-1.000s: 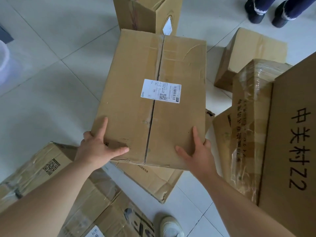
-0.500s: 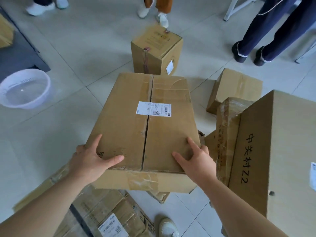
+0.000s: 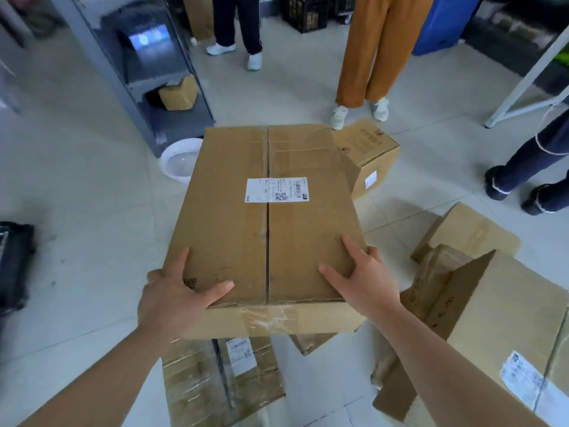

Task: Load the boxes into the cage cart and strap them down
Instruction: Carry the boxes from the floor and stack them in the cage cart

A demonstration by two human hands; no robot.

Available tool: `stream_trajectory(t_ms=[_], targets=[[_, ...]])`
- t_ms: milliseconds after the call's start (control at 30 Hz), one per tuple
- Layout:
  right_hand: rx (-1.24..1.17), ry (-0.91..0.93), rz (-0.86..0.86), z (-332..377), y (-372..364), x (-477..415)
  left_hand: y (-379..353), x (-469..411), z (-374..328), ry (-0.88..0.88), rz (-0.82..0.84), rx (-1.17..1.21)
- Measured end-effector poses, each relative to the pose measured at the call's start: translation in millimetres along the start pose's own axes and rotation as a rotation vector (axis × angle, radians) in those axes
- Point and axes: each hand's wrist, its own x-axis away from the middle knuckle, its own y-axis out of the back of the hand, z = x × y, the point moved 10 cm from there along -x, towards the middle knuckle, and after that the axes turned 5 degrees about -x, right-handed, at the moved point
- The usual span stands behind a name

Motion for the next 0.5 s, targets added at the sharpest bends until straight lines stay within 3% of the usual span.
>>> stream_trajectory(t_ms=[267, 500], targets=[[0.066, 0.314, 0.094, 107.5, 41.0, 80.1, 87.4, 147.4, 81.4, 0.23, -0.211, 0.137], [0.105, 0.607, 0.219, 219.3, 24.7, 175.4, 146.2, 285.7, 179.2, 0.466, -0.387, 0.218]])
